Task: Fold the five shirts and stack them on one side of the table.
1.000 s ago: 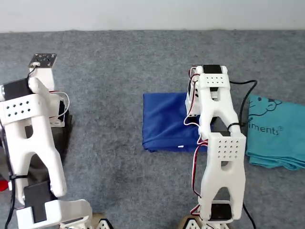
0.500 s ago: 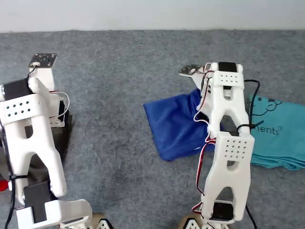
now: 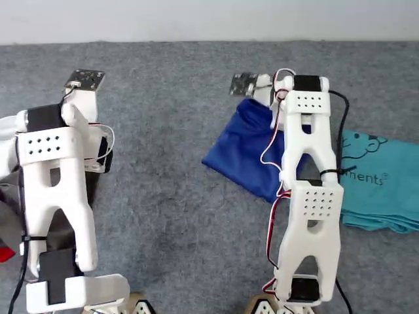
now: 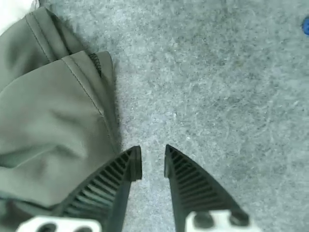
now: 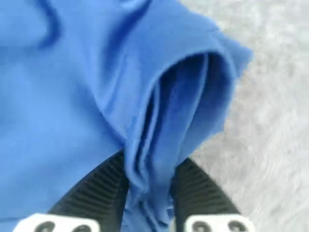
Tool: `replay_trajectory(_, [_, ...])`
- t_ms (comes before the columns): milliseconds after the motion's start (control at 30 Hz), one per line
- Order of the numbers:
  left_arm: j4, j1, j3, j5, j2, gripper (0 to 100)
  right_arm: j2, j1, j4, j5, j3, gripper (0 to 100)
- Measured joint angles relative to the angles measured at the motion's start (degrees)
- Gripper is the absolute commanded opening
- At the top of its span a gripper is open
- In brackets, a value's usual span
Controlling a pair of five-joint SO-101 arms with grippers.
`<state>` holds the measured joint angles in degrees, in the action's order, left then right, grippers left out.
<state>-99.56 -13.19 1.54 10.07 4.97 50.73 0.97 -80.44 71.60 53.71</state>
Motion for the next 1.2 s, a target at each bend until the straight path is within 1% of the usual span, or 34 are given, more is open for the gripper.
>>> replay_trajectory(67, [0.0, -0.4, 0.0, 0.0, 0.0, 9, 0.0, -0.2, -0.9, -8.0, 2.5, 24.7])
replay_trajectory(267, [0.0, -2.2, 0.0, 0.0, 0.0, 9, 0.0, 0.2, -5.9, -32.0, 11.1, 25.1])
replay_trajectory(400, [0.0, -2.2, 0.0, 0.0, 0.0, 9, 0.0, 1.2, -12.5, -45.5, 13.9, 25.1])
replay_trajectory(500, [0.0, -2.2, 0.0, 0.0, 0.0, 9, 0.0, 1.8, -18.9, -57.8, 16.1, 25.1])
replay_trajectory(667, [0.0, -2.2, 0.0, 0.0, 0.0, 9, -0.1, 2.5, -20.0, -78.6, 16.4, 25.1])
replay_trajectory(767, [0.0, -2.2, 0.0, 0.0, 0.0, 9, -2.0, 3.1, -20.0, -82.5, 14.4, 25.4])
replay_trajectory(833, [0.0, -2.2, 0.0, 0.0, 0.0, 9, -5.5, 4.0, -20.0, -84.7, 10.5, 29.0])
replay_trajectory(1033, [0.0, -2.2, 0.0, 0.0, 0.0, 9, -18.1, 7.3, -20.0, -93.0, -8.1, 51.5])
replay_trajectory(1067, [0.0, -2.2, 0.0, 0.0, 0.0, 9, -18.8, 7.6, -20.0, -94.6, -10.6, 53.1])
replay_trajectory(1200, [0.0, -2.2, 0.0, 0.0, 0.0, 9, -18.7, 7.2, -19.5, -100.2, -14.9, 53.3])
